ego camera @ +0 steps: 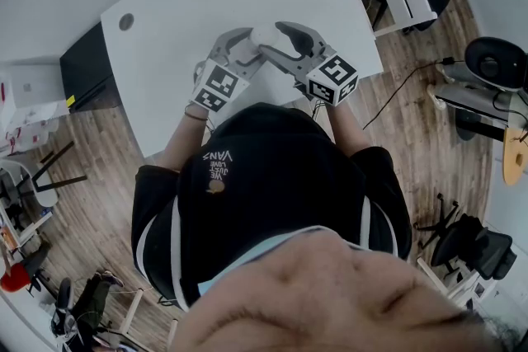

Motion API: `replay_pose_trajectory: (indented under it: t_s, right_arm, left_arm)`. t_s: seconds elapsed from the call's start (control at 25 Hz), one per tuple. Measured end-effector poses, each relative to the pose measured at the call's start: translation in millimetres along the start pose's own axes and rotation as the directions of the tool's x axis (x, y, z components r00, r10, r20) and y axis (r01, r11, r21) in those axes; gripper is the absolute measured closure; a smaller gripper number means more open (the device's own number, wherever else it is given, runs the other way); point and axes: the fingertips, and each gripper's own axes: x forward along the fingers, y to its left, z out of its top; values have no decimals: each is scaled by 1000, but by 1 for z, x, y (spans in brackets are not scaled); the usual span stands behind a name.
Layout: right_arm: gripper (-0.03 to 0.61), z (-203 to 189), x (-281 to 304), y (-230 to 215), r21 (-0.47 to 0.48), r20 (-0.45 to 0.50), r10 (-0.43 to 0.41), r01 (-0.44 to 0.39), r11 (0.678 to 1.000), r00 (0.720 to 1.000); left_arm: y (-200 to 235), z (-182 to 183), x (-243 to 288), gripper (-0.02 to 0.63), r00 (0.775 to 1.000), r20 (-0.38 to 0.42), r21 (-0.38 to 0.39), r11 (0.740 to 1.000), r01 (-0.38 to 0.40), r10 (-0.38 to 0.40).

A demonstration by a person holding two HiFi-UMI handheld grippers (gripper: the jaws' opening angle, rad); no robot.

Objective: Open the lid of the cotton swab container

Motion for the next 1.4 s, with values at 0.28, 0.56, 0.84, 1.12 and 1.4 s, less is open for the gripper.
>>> replay_pose_trajectory:
  t_s: [0.28, 0.56, 0.84, 1.12, 1.4]
  right_arm:
    - [319, 18, -8, -11, 7, 73, -42, 41, 999, 996]
    - [320, 32, -20, -33, -13, 114, -144, 147, 989, 983]
    - [321, 32, -36, -63, 27, 139, -280, 279, 960, 950]
    - [321, 19, -40, -75, 70, 118, -327, 320, 945, 938]
    - [321, 20, -39, -75, 84, 133, -328, 319, 944, 935]
  left_arm:
    - [2, -4, -1, 362, 1000, -9, -5, 1000, -9, 9]
    - [2, -6, -2, 362, 1000, -8, -9, 1000, -7, 7]
    - [-1, -3, -4, 362, 1000, 8, -7, 1000, 1, -1]
    - [-2, 1, -4, 362, 1000, 22, -10, 1000, 8, -8]
    - [0, 2, -5, 362, 1000, 27, -18, 1000, 4, -4]
